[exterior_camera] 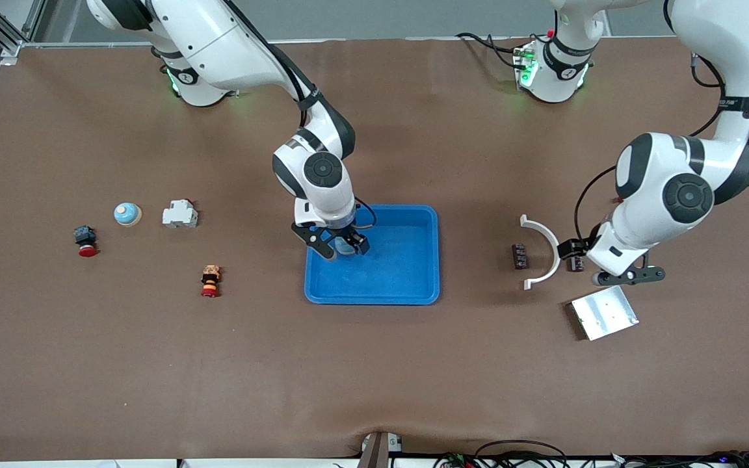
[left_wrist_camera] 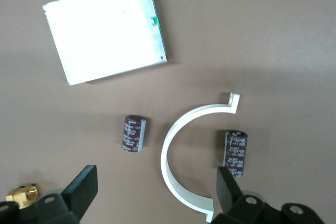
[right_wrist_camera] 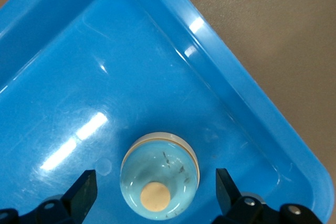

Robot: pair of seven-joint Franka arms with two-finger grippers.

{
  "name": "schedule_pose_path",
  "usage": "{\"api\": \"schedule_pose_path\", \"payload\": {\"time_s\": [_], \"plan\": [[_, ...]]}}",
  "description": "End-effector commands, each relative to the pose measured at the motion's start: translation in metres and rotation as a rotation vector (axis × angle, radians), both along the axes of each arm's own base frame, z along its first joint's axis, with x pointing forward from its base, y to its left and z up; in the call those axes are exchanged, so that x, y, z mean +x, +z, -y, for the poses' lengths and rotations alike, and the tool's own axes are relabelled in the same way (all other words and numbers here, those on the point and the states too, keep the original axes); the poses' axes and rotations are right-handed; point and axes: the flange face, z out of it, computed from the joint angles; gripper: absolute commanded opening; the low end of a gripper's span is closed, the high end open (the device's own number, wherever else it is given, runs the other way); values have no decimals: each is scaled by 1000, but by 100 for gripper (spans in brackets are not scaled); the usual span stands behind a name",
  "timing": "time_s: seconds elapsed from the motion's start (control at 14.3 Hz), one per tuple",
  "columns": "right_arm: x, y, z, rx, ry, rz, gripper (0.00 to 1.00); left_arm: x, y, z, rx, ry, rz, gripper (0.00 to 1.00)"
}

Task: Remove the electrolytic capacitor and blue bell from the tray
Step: 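Grasp the bell with the right gripper while the left gripper returns to rest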

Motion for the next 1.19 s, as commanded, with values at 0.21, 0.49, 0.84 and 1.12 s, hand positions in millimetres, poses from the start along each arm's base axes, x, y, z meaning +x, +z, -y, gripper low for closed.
{"api": "schedule_pose_path", "payload": {"time_s": [0.21, 0.49, 0.84, 1.12], "plan": [[0, -4, -7, -16, 0, 21, 100, 21, 28, -83, -3, -79, 50, 100], [-1, -4, -7, -15, -4, 20, 86, 26, 46, -135, 3, -32, 87, 100], [0, -4, -7, -13, -4, 22, 11, 37, 103, -168, 11, 22, 62, 100], [2, -2, -5, -11, -14, 20, 0, 33, 164, -175, 2, 58, 87, 100]]}}
